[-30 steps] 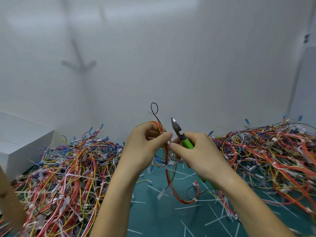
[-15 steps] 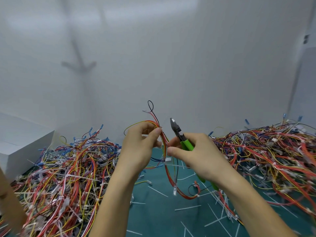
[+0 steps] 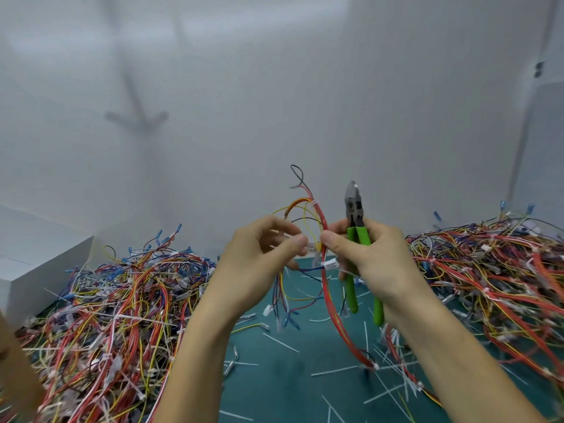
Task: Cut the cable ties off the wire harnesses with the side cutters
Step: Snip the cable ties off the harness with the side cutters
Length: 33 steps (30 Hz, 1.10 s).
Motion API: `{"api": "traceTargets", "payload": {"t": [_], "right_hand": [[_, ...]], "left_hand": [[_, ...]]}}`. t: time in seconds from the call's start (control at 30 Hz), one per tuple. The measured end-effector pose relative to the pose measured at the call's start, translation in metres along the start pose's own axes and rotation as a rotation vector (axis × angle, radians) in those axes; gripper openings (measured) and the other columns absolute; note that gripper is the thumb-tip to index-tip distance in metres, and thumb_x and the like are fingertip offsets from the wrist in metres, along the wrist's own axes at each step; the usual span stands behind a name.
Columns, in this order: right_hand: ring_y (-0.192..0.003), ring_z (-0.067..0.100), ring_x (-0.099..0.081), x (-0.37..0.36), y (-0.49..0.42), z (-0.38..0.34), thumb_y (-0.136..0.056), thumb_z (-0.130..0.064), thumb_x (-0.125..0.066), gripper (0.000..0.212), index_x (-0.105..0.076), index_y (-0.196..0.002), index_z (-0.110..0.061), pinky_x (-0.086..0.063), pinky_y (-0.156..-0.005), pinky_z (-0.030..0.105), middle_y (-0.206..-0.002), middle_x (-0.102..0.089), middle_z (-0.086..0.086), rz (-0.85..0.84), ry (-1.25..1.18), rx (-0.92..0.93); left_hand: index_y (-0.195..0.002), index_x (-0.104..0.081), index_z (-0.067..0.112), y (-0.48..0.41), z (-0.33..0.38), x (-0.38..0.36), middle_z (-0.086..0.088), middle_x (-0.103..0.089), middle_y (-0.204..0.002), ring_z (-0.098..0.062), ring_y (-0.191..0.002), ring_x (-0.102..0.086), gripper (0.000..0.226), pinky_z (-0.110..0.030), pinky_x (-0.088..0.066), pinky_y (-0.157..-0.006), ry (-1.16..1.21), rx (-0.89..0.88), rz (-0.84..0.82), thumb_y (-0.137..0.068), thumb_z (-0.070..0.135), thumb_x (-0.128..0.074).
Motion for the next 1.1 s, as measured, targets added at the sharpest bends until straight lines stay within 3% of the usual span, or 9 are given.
{"api": "traceTargets", "payload": {"t": [0.1, 0.17, 0.27, 0.4, 0.5, 0.6, 0.73, 0.97, 1.1], "right_hand": [[-0.05, 0.013, -0.051, 0.005, -0.001, 0.0, -0.085, -0.012, -0.074, 0.008, -0.067, -0.083, -0.014, -0.05, -0.05, 0.029, -0.062, -0.067, -0.003, 0.008, -0.061, -0.017], [-0.05, 0.013, -0.052, 0.006, -0.001, -0.001, -0.085, -0.012, -0.074, 0.009, -0.067, -0.082, -0.016, -0.051, -0.05, 0.027, -0.069, -0.07, 0.002, 0.007, -0.075, -0.012], [-0.049, 0.012, -0.051, 0.008, -0.002, -0.002, -0.086, -0.012, -0.073, 0.009, -0.067, -0.081, -0.016, -0.05, -0.05, 0.026, -0.072, -0.071, 0.005, 0.011, -0.087, -0.001], [-0.051, 0.014, -0.052, 0.012, -0.004, -0.004, -0.088, -0.012, -0.071, 0.007, -0.066, -0.083, -0.014, -0.05, -0.052, 0.029, -0.083, -0.075, 0.015, 0.026, -0.076, 0.014], [-0.054, 0.014, -0.054, 0.016, -0.004, -0.005, -0.088, -0.013, -0.07, 0.005, -0.067, -0.085, -0.014, -0.052, -0.05, 0.026, -0.087, -0.073, 0.019, 0.036, -0.076, 0.012], [-0.054, 0.013, -0.055, 0.015, -0.004, -0.004, -0.088, -0.014, -0.07, 0.005, -0.067, -0.085, -0.015, -0.053, -0.05, 0.025, -0.083, -0.075, 0.014, 0.025, -0.076, 0.013], [-0.063, 0.018, -0.062, 0.009, -0.004, -0.003, -0.087, -0.016, -0.072, 0.008, -0.066, -0.083, -0.019, -0.053, -0.058, 0.029, -0.086, -0.075, 0.014, 0.012, -0.042, 0.036], [-0.063, 0.014, -0.07, 0.001, -0.002, -0.001, -0.088, -0.013, -0.072, 0.012, -0.067, -0.079, -0.02, -0.059, -0.057, 0.026, -0.071, -0.074, 0.005, -0.018, -0.03, 0.065], [-0.058, 0.014, -0.065, 0.0, -0.002, 0.001, -0.09, -0.018, -0.07, 0.011, -0.067, -0.079, -0.018, -0.057, -0.054, 0.025, -0.066, -0.071, 0.0, -0.015, -0.023, 0.049]], "left_hand": [[-0.097, -0.07, 0.025, 0.004, -0.006, -0.023, 0.011, -0.075, -0.088, -0.004, -0.07, -0.068, 0.011, -0.011, -0.047, -0.061, -0.151, 0.015, -0.212, -0.092, 0.032, -0.064], [-0.095, -0.069, 0.029, 0.005, -0.006, -0.031, 0.018, -0.072, -0.085, -0.001, -0.068, -0.064, 0.013, -0.007, -0.043, -0.059, -0.207, -0.002, -0.249, -0.097, 0.033, -0.057], [-0.087, -0.068, 0.029, 0.005, -0.005, -0.034, 0.013, -0.071, -0.086, -0.006, -0.072, -0.067, 0.027, -0.016, -0.045, -0.062, -0.281, -0.014, -0.239, -0.101, 0.036, -0.046], [-0.085, -0.069, 0.023, 0.003, -0.012, -0.026, 0.006, -0.072, -0.086, -0.005, -0.076, -0.067, 0.031, -0.036, -0.055, -0.08, -0.307, 0.033, -0.191, -0.101, 0.035, -0.045], [-0.084, -0.071, 0.025, 0.002, -0.012, -0.016, 0.012, -0.071, -0.079, -0.002, -0.072, -0.063, 0.017, -0.03, -0.053, -0.077, -0.348, 0.016, -0.147, -0.095, 0.027, -0.058], [-0.09, -0.073, 0.027, 0.003, -0.012, -0.02, 0.014, -0.073, -0.091, -0.001, -0.09, -0.066, 0.012, -0.023, -0.051, -0.084, -0.387, 0.009, -0.19, -0.09, 0.018, -0.065], [-0.095, -0.074, 0.031, 0.002, -0.005, -0.028, 0.022, -0.071, -0.102, 0.005, -0.098, -0.064, 0.011, -0.02, -0.046, -0.092, -0.339, -0.015, -0.165, -0.091, 0.029, -0.065], [-0.095, -0.072, 0.008, 0.005, -0.004, -0.045, -0.009, -0.075, -0.09, -0.011, -0.083, -0.069, 0.015, -0.027, -0.054, -0.082, -0.054, 0.024, -0.26, -0.091, 0.022, -0.068], [-0.091, -0.07, 0.005, 0.006, -0.008, -0.045, 0.004, -0.075, -0.077, -0.003, -0.073, -0.067, 0.012, -0.013, -0.05, -0.067, 0.014, 0.078, -0.256, -0.094, 0.014, -0.063]]}}
Point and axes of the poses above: each hand's wrist, its own y-axis away from the middle knuckle, its own x-axis out of the back of the hand, z = x × y, the point moved 9 cm from there along -y, towards the middle knuckle
